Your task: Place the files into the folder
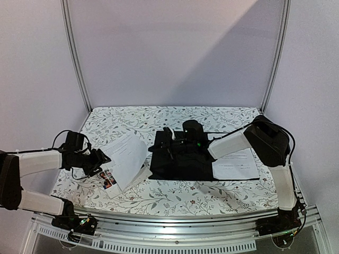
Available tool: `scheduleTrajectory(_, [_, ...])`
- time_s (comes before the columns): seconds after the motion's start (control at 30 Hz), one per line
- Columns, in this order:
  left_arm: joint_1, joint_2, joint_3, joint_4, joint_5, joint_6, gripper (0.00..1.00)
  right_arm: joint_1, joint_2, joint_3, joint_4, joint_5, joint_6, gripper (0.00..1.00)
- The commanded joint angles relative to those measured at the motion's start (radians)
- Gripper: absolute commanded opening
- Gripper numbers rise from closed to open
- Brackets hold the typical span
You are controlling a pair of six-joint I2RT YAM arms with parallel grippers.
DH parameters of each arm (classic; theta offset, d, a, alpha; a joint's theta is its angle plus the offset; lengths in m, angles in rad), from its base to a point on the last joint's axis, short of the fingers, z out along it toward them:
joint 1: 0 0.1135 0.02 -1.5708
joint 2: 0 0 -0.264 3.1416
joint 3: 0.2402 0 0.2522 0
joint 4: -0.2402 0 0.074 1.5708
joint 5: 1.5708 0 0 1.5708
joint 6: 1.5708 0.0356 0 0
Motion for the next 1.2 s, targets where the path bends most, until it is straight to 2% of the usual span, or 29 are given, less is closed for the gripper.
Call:
scheduleTrajectory(0.0, [-0.014,-0.007,-0.076,0.068,0.078,-0.076,0.69,-0.004,0.026,0.006,0.157,-0.025,0.143,0.0])
scheduleTrajectory(0.2, [-0.033,0.03,-0.14,0.265,0.173,-0.172,0.7,-0.005,0.04,0.005,0.255,-0.021,0.231,0.0])
scheduleTrajectory(0.37, [-0.055,0.032,-0.148,0.332,0.193,-0.237,0.7,-0.004,0.042,-0.004,0.281,-0.01,0.248,0.0])
scheduleTrajectory(0.57, [-0.084,0.036,-0.162,0.342,0.203,-0.324,0.7,-0.004,0.051,-0.007,0.315,-0.008,0.278,0.0])
scheduleTrajectory(0.87, [-0.121,-0.018,-0.159,0.225,0.148,-0.365,0.71,-0.004,0.062,-0.008,0.33,-0.007,0.289,0.0])
scheduleTrajectory(1.03, [-0.151,0.057,-0.198,0.383,0.18,-0.425,0.71,-0.005,0.062,-0.016,0.341,-0.006,0.295,0.0])
scheduleTrajectory(1.17, [-0.177,0.114,-0.262,0.582,0.195,-0.531,0.71,-0.005,0.056,-0.044,0.369,-0.002,0.309,0.0])
